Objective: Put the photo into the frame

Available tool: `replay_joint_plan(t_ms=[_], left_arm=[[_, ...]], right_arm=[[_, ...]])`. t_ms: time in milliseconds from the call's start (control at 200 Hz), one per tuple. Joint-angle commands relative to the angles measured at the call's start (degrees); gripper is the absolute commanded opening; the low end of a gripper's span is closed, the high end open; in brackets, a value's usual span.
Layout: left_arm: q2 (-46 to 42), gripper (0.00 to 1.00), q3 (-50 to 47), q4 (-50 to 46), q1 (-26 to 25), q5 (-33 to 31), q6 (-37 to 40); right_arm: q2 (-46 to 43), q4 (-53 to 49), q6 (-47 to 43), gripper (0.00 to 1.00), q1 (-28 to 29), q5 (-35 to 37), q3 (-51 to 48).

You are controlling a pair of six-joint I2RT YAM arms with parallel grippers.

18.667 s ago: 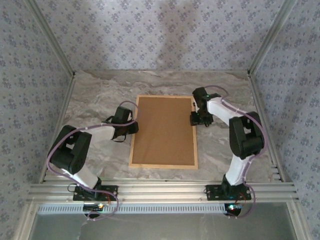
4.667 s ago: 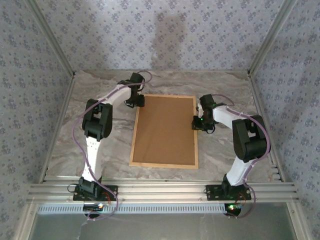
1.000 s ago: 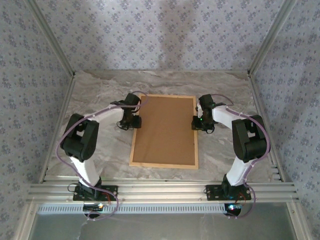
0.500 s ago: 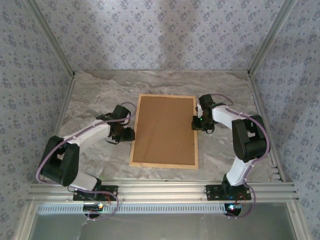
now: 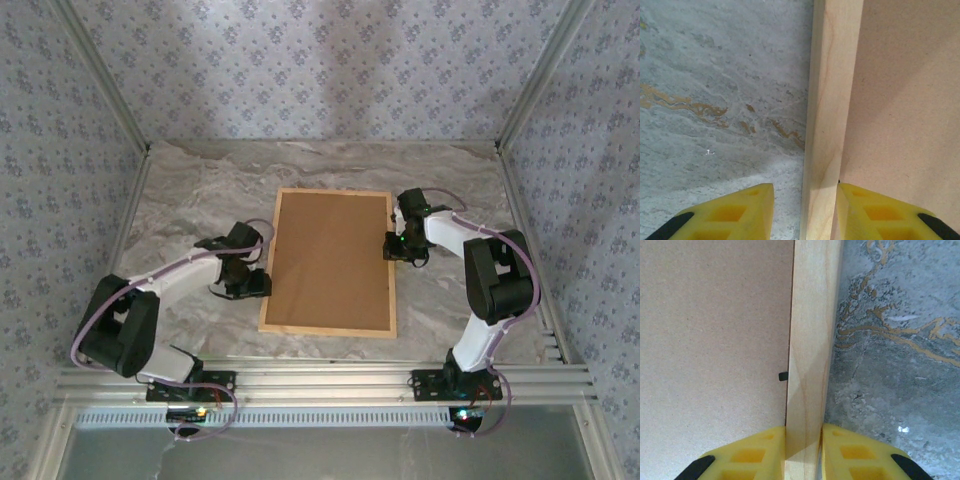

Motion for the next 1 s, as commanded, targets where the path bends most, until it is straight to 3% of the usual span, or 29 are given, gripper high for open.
replay_joint_plan(t_ms=[0,525,994], left_arm=[[1.7,0.38,-0.1,0.1,-0.3,-0.7,0.5],[6.7,0.40,-1.7,3.4,-3.4,-1.1,0.0],[11.1,0.51,-0.4,4.1,-9.5,-5.8,0.7]], right_arm=[[1.4,-0.7,-1.4,0.24,0.4,1.7,-0.1],[1.7,-0.7,-1.4,0.24,0.5,1.9,-0.1],[2.8,-0.5,-1.2,0.24,1.1,1.8,0.3]])
